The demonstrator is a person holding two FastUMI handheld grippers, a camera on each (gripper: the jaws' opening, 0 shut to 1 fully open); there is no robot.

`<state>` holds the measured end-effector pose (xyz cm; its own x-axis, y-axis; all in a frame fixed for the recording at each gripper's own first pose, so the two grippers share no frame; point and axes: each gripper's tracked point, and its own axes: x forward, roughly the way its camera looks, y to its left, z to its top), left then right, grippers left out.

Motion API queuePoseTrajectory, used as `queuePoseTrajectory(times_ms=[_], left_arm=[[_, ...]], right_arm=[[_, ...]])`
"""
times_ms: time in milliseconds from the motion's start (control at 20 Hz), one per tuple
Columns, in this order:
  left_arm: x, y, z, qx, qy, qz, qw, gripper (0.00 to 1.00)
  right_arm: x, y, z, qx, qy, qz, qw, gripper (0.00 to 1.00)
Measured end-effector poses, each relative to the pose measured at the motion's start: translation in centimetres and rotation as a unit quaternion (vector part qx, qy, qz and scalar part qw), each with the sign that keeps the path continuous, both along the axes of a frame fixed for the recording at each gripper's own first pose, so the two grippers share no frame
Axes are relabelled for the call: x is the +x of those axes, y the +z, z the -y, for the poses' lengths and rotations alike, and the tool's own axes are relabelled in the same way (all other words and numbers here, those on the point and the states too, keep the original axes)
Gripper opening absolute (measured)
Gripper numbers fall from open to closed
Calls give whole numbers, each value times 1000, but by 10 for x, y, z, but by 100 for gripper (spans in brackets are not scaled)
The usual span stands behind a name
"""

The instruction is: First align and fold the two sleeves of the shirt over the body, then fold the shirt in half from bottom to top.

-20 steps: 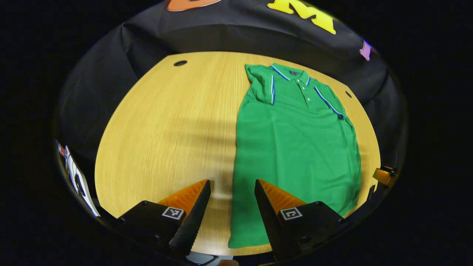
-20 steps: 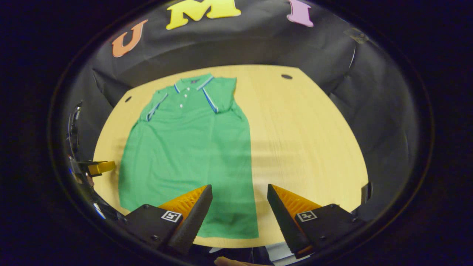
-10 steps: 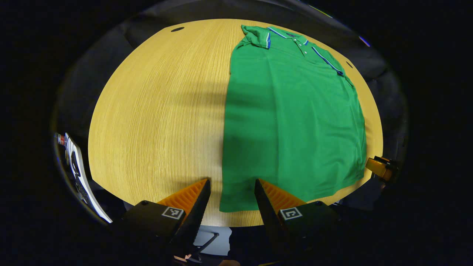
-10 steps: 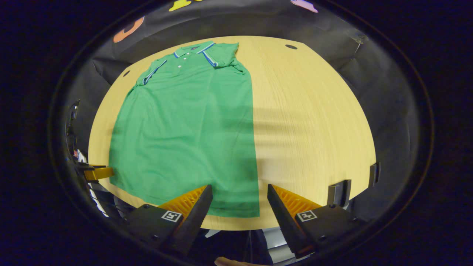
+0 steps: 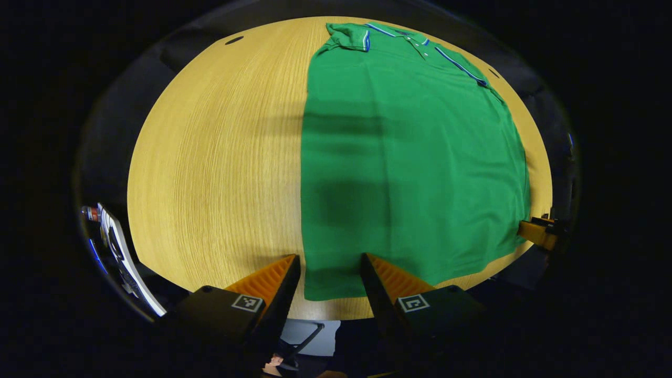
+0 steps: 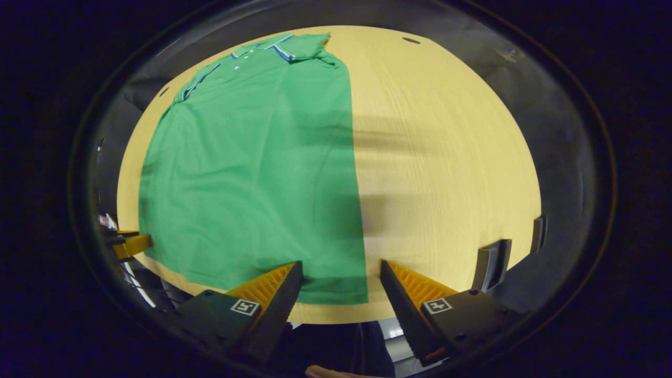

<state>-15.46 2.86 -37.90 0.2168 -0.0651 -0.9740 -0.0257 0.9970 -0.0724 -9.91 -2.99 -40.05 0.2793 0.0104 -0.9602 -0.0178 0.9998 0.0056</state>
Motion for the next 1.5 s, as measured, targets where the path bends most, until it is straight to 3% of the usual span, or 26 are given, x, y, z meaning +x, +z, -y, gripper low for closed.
queuePoseTrajectory(times_ms=[450, 800, 850, 900, 950, 1050, 1100, 1200, 1350, 1500], left_arm=[[-1, 0, 1, -5, 0, -50, 999, 79], [2, 1, 4, -5, 18, -48, 999, 77], [2, 0, 6, -5, 15, -51, 999, 72], [1, 0, 7, -5, 8, -56, 998, 77], [0, 0, 8, -6, 2, -58, 998, 65], [3, 1, 9, -7, 3, -55, 998, 54], [5, 1, 10, -8, 5, -54, 998, 41], [3, 1, 12, -15, 4, -52, 999, 28], [4, 2, 14, -16, 17, -41, 999, 4], [4, 2, 15, -2, -2, -29, 1000, 4]], right_arm=[[2, 0, 1, -6, 10, -50, 999, 96], [3, 1, -1, -9, 17, -68, 998, 96], [3, 1, -3, -11, 21, -68, 997, 82], [4, 2, -4, -12, 27, -66, 997, 81], [5, 2, -5, -14, 32, -64, 997, 61], [5, 1, -5, -15, 34, -68, 997, 40], [7, 2, -4, -18, 36, -69, 997, 40], [8, 2, -2, -11, 15, -63, 998, 2], [9, 1, -2, -4, 20, -61, 998, 2], [9, 1, -2, -17, 61, -52, 997, 2]])
